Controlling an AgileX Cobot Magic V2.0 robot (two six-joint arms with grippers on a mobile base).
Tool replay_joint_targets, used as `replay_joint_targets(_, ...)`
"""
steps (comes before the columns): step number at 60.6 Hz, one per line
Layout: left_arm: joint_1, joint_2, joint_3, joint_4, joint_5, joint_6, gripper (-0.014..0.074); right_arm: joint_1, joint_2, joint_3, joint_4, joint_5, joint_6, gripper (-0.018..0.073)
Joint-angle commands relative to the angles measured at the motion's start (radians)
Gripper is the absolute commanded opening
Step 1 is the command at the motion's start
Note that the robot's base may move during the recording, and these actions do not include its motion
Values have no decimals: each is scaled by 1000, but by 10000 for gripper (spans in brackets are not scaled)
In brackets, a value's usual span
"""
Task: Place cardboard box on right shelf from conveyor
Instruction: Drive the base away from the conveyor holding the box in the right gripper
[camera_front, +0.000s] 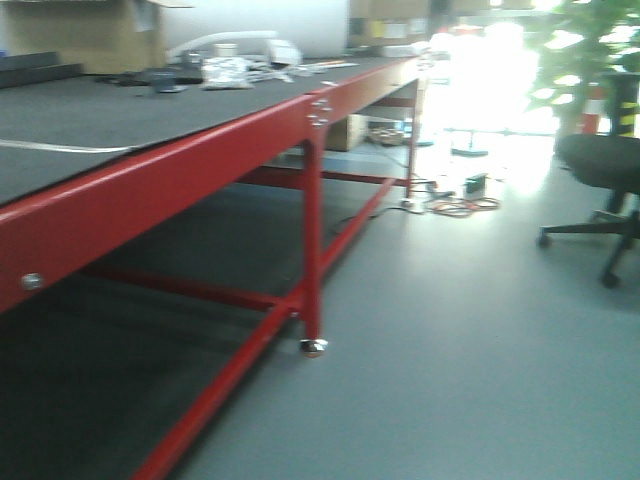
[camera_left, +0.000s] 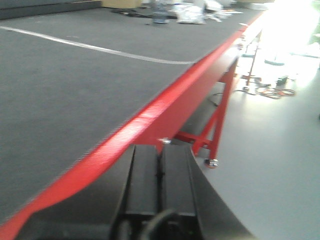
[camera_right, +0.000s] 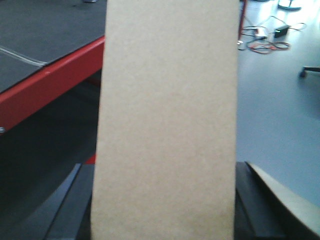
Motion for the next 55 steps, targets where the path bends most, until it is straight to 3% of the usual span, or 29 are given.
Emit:
replay_joint_targets(1, -5, -15, 8, -6, -84, 0, -116, -2, 10, -27, -28, -91, -11, 173)
replay_joint_targets(55, -5, -15, 8, -6, -84, 0, -116, -2, 10, -27, -28, -91, -11, 173)
